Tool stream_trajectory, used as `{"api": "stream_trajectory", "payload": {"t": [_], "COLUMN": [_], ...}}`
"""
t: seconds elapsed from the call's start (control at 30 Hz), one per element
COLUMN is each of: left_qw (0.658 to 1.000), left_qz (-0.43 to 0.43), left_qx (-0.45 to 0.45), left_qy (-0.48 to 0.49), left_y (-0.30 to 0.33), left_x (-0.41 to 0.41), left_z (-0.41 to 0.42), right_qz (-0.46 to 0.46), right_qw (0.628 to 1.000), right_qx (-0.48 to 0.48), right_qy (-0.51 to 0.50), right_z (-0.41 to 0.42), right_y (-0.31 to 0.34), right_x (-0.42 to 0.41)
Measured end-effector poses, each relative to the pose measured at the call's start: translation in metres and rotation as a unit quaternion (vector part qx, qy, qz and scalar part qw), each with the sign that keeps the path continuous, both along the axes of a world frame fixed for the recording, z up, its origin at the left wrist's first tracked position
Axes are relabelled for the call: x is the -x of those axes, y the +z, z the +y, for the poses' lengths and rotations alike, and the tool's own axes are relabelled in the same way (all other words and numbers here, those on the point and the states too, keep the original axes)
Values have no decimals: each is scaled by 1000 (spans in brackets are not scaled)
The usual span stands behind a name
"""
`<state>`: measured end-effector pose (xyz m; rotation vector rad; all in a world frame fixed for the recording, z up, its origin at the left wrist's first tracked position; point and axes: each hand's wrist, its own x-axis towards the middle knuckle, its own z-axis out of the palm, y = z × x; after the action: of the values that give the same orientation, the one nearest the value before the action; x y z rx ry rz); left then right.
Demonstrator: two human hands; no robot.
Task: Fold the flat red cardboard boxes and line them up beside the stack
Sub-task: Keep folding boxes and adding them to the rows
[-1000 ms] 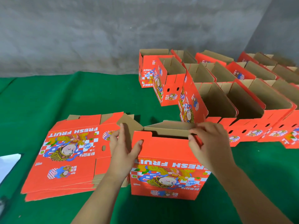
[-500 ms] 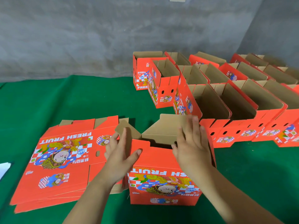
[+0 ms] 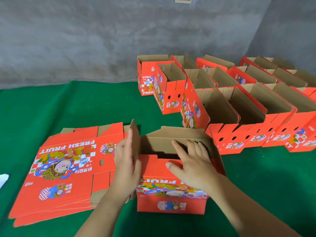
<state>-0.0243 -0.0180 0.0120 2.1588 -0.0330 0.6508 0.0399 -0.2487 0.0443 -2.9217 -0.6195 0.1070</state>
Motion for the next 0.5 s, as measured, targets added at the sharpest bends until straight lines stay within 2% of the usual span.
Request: {"api": "stream_trajectory", "payload": {"t": [0.1,0.27,0.33,0.4,0.5], "left_qw": [992,968,953,953,953], "left_qz": [-31,32,64,78,79], "left_qx": [-106,-233,-286,-289,-292], "left_qy": [-64,-88,-77,-52,-18], "left_y": [-4,-4,-1,2,10], "left_x": [2,-4,-4,-7,-20], "left_z": [-2,8,9,5,0], "right_qz": [26,39,-15,-114,-297], "right_qw": [999,996,996,985,915], "right_qx": [-27,-74,-83,-130,-273], "right_qy": [12,20,9,-4,-1], "right_z": [-2,5,6,0,-19], "right_y": [-8,-16,-16,-13,-23], "right_x": [-1,1,0,-1,4]}}
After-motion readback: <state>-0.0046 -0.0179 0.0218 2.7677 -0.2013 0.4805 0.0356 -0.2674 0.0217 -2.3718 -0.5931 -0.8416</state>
